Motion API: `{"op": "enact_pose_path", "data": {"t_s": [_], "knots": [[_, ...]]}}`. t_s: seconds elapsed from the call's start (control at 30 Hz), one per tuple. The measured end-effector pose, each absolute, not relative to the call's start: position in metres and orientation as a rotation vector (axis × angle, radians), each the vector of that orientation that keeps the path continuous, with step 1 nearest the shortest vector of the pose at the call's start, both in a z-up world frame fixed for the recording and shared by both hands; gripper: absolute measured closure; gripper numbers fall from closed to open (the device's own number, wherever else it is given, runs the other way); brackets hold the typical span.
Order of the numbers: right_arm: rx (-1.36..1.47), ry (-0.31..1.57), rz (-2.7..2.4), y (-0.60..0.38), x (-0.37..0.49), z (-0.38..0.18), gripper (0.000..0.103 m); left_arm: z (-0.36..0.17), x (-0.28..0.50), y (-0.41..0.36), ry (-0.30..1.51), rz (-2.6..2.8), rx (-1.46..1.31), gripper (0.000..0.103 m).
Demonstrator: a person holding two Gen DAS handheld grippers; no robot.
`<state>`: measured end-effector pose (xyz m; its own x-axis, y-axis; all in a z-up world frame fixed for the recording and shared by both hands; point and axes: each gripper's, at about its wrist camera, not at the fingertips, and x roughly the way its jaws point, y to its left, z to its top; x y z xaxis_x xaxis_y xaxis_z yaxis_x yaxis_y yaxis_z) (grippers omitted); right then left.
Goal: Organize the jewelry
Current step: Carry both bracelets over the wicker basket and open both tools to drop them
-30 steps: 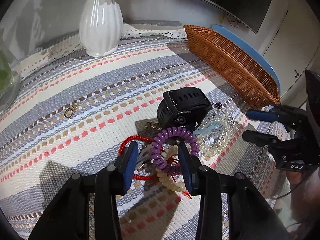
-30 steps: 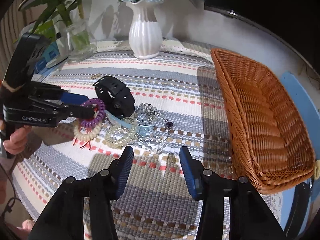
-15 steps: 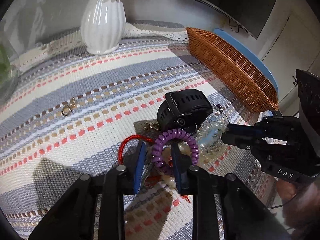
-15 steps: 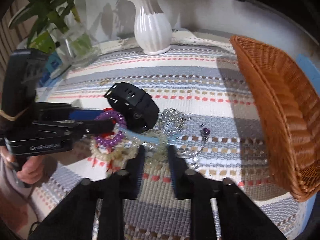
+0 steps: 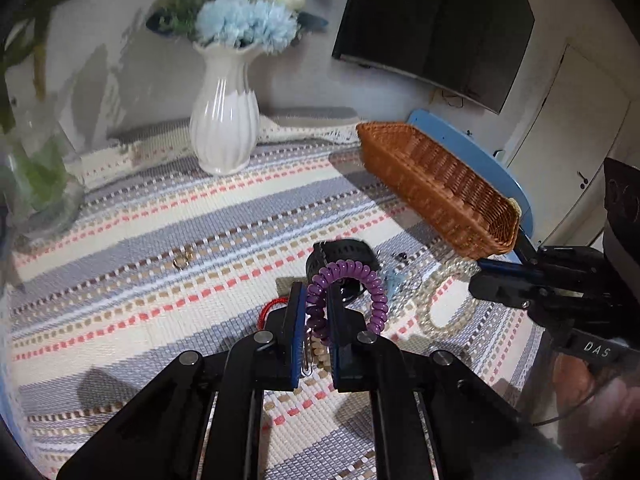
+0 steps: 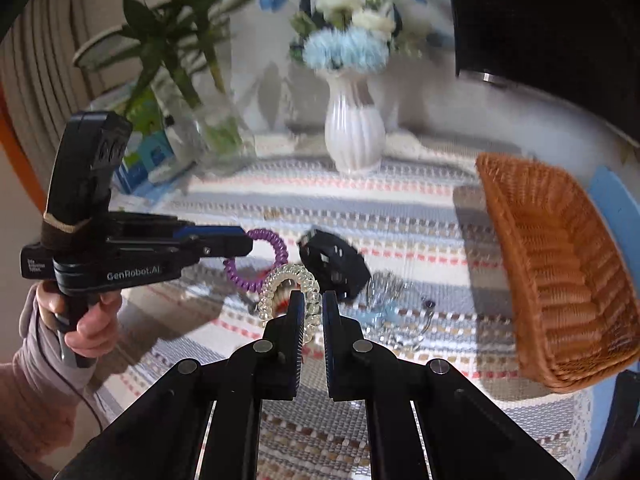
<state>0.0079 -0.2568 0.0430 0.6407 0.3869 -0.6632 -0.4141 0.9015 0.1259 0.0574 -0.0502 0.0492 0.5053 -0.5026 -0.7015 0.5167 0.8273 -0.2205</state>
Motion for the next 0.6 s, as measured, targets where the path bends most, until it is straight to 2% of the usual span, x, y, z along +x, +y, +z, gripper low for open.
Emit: {"op": "enact_pose_path", "data": {"t_s": [0.2, 0.37, 0.6], "knots": [[-0.023, 0.664, 0.319, -0.3, 0.002, 0.077, 0.094, 0.095, 0.058, -0.104, 0.767, -0.668, 0.081, 0.094], [0.004, 0.621, 0.072, -0.382, 0.019, 0.093, 0.094, 0.116, 0.079, -0.194, 0.733, -0.748, 0.108, 0.094], [0.199, 0.739, -0.072, -0.489, 0.072, 0.048, 0.094, 0.071, 0.122, -0.304, 0.85, -0.778, 0.132, 0.094]]}}
